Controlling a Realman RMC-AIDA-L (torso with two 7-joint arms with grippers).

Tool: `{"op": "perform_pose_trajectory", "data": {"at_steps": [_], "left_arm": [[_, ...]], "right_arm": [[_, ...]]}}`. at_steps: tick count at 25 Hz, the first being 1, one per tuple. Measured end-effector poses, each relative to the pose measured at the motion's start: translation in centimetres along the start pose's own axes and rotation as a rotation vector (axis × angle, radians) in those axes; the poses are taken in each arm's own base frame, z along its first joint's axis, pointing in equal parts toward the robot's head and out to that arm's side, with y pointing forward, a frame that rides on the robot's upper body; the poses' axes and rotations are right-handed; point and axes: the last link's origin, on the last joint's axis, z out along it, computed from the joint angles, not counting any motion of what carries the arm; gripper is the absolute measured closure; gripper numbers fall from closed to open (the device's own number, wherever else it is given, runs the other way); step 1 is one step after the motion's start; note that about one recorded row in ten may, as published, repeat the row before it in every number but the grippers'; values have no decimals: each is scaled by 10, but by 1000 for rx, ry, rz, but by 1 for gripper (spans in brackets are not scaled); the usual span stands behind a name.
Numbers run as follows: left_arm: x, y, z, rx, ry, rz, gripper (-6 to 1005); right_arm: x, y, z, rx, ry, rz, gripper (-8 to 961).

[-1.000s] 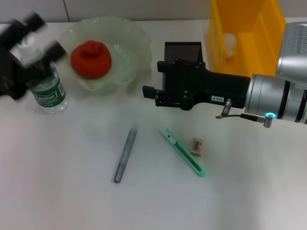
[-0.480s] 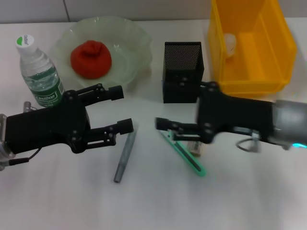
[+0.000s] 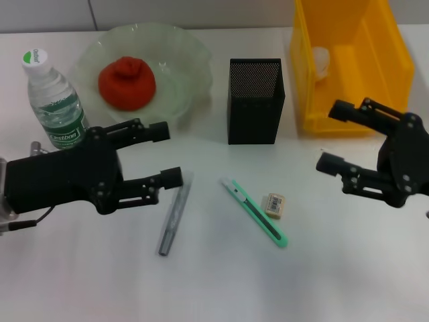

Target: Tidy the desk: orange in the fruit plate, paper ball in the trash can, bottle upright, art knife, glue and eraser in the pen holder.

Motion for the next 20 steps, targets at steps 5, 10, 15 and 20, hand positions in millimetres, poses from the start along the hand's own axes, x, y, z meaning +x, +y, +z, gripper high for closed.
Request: {"op": "perform_pose_trajectory", "data": {"at_steps": [5,10,15,20], "left_arm": [[-5,2,10,-29,-28,-10,218],[-8,3,13,-29,-40,-18,219],[-12,4,11,-14,-43,-24,220],[-16,3,9,9,-49,-32,221]], "right_arm": [[2,0,1,-16,30,30,154],[-4,-6,9,-41,82,71,153],[-26,-20,23,-51,230,163,155],[-62,-37,55,-39,552,346,160]]}}
